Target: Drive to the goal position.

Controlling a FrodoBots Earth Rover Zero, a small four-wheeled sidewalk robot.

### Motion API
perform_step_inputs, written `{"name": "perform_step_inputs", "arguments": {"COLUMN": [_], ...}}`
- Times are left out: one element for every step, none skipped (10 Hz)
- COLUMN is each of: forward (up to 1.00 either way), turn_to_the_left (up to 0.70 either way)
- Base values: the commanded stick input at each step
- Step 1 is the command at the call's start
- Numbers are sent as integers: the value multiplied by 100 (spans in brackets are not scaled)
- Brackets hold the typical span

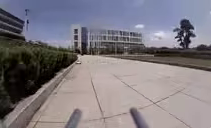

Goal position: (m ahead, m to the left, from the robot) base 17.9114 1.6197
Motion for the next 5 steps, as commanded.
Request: {"name": "perform_step_inputs", "arguments": {"forward": [70,70,70,70,70], "turn_to_the_left": [0,0,0,0,0]}}
